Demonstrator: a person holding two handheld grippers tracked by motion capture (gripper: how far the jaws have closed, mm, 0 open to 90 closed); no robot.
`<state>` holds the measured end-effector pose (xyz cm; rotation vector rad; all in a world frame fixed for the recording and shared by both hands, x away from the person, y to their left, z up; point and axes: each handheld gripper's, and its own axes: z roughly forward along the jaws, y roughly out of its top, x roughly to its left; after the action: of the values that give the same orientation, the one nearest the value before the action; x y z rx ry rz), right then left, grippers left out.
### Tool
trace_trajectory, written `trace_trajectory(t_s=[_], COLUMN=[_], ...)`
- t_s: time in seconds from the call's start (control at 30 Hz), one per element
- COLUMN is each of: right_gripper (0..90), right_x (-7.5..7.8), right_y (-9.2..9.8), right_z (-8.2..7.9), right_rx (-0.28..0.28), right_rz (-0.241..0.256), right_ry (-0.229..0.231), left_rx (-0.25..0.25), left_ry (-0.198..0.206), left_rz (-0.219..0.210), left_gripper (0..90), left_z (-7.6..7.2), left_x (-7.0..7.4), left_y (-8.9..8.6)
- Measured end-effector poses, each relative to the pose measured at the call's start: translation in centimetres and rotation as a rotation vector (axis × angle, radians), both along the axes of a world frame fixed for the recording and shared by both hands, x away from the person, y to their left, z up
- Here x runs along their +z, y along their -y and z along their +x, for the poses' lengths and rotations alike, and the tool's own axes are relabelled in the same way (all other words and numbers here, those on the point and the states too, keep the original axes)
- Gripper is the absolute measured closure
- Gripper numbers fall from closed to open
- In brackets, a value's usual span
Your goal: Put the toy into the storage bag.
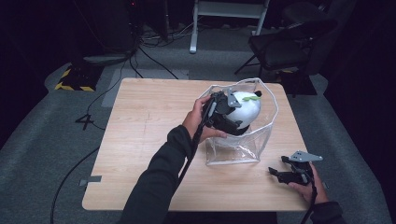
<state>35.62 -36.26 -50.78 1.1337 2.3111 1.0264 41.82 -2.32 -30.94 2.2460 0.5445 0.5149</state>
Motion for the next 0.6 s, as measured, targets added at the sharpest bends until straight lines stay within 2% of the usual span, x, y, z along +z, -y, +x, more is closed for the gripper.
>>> trace_trajectory(t_s=[0.07,0.13,0.2,0.3,0.43,0.6], right_gripper=[19.5,19.5,19.5,19.5,19.5,19.5], right_x=[0.0,0.0,0.0,-0.02,-0.01,0.0], right_y=[0.0,0.0,0.0,-0.01,0.0,0.0], right_z=[0.0,0.0,0.0,0.01,0.0,0.0], right_rx=[0.0,0.0,0.0,-0.001,0.0,0.0], right_rz=[0.0,0.0,0.0,0.0,-0.001,0.0], right_ry=[0.0,0.0,0.0,0.002,0.001,0.0], left_rx=[-0.003,-0.008,-0.014,-0.011,-0.018,-0.026], left_ry=[-0.001,0.015,0.004,-0.005,-0.011,-0.001], left_rz=[-0.009,-0.037,-0.048,-0.02,-0.027,-0.03], left_gripper=[20.3,25.2,25.9,25.9,25.9,25.8], left_z=[-0.02,-0.18,-0.23,-0.14,-0.12,-0.21], left_x=[0.06,0.29,0.42,0.12,-0.05,-0.01], left_y=[-0.07,-0.37,-0.57,-0.58,-0.55,-0.37])
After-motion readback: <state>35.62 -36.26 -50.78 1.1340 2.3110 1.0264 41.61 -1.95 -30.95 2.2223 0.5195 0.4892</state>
